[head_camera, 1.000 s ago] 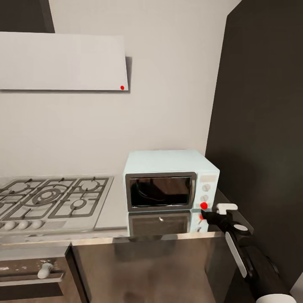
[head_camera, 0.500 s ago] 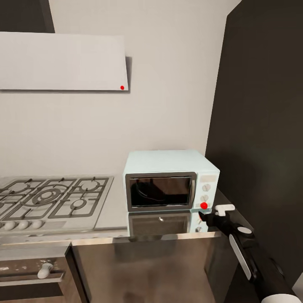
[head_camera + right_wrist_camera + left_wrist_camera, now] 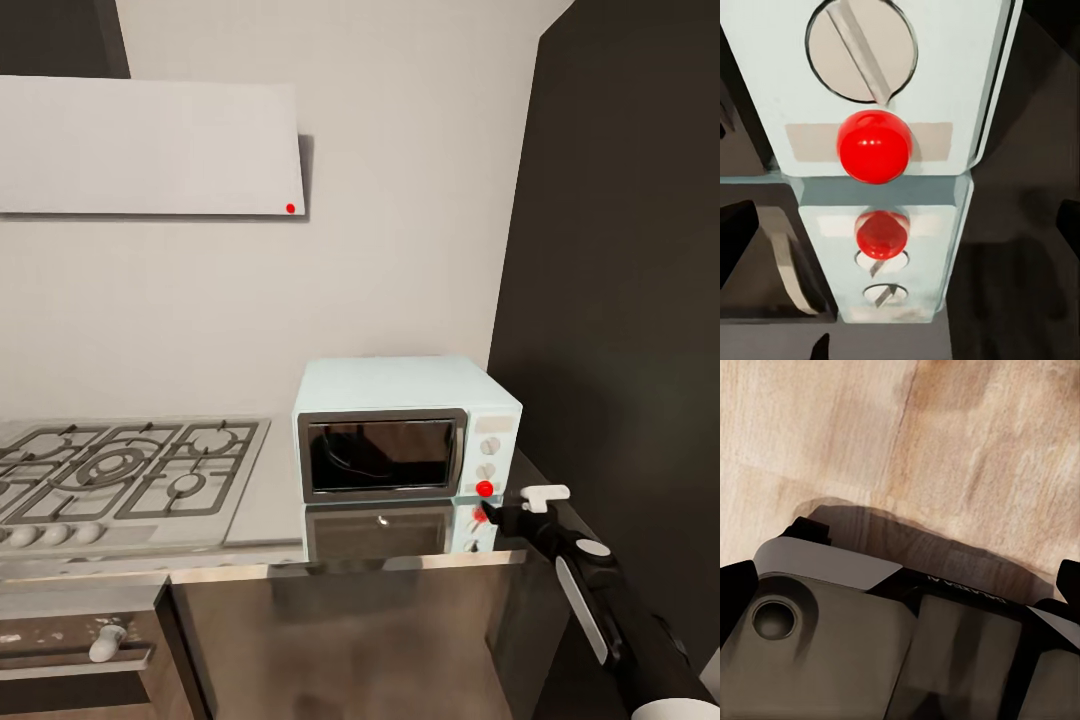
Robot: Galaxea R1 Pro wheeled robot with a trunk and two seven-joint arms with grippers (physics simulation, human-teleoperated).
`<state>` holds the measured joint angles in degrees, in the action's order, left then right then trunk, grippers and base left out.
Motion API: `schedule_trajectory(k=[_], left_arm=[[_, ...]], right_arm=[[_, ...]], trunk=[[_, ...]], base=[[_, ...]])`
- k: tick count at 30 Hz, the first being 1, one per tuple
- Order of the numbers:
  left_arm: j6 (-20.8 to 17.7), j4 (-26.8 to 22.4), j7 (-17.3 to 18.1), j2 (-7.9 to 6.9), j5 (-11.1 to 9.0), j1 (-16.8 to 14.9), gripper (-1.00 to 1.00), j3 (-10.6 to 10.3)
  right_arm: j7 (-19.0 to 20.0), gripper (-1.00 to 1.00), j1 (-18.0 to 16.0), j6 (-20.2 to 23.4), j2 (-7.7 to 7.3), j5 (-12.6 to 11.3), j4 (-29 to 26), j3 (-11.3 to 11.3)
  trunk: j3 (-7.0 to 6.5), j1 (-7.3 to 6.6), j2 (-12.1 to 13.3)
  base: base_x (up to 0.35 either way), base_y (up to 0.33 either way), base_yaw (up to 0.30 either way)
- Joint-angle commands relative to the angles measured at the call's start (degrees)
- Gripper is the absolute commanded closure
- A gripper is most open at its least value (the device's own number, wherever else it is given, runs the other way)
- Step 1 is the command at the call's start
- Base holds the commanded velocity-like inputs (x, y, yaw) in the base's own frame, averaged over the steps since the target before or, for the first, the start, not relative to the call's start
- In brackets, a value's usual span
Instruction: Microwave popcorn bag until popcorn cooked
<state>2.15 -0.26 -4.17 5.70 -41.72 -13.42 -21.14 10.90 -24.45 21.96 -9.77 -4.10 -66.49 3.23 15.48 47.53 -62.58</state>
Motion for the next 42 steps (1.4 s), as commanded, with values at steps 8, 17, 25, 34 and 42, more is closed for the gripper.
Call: schedule_trajectory(k=[8, 17, 25, 34, 42], left_arm=[[0.14, 0.00, -0.22, 0.01, -0.38, -0.03, -1.00, -0.48], [0.14, 0.00, -0.22, 0.01, -0.38, -0.03, -1.00, -0.48], [0.14, 0.00, -0.14, -0.14, -0.64, -0.03, -1.00, -0.31], [0.14, 0.00, -0.13, -0.17, -0.64, -0.03, -1.00, -0.31], [0.14, 0.00, -0.14, -0.17, -0.64, -0.03, -1.00, -0.31]], right_arm=[[0.02, -1.00, -0.03, 0.37, 0.05, -0.30, -0.13, 0.11], [-0.10, 1.00, -0.03, 0.36, 0.07, -0.27, -0.26, 0.26], [-0.45, 1.00, 0.02, 0.40, 0.86, 0.06, -0.45, 0.28], [-0.50, 1.00, 0.02, 0.37, 1.48, 0.16, 0.43, 0.31], [-0.44, 1.00, 0.02, 0.37, 1.50, 0.32, 0.48, 0.37]], trunk=[[0.08, 0.00, -0.05], [0.08, 0.00, -0.05], [0.07, 0.00, -0.05], [0.07, 0.00, -0.05], [0.07, 0.00, -0.05]], base=[[0.000, 0.000, 0.000], [0.000, 0.000, 0.000], [0.000, 0.000, 0.000], [0.000, 0.000, 0.000], [0.000, 0.039, 0.000]])
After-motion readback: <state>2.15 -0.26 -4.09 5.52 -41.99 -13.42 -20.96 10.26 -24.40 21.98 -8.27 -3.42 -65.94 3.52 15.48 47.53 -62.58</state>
